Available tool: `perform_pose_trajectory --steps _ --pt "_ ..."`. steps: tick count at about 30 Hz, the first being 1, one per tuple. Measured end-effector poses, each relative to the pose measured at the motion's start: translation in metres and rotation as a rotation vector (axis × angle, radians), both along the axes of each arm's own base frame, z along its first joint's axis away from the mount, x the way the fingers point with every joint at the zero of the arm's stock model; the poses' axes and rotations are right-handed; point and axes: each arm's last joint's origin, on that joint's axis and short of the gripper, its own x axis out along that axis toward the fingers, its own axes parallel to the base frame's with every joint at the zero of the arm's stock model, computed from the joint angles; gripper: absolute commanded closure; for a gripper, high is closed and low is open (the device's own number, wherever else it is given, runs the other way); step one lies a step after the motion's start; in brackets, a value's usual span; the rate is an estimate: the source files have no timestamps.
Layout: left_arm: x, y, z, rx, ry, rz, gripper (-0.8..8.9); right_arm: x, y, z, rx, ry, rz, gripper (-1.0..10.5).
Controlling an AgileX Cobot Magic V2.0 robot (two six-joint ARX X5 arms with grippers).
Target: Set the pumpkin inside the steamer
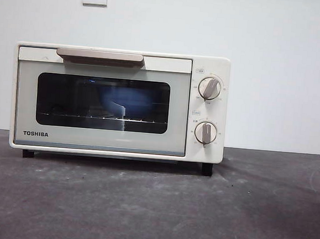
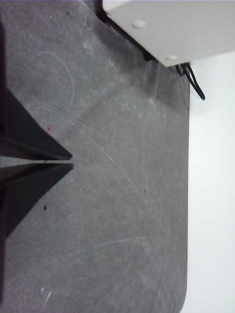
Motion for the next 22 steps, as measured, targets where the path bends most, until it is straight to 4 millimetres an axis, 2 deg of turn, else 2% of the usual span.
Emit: perform_pose_trajectory --steps 22 --pt "0.0 0.0 0.0 0.0 0.0 0.0 8.04 0.0002 0.0 0.0007 0.018 -0.009 -0.002 9.4"
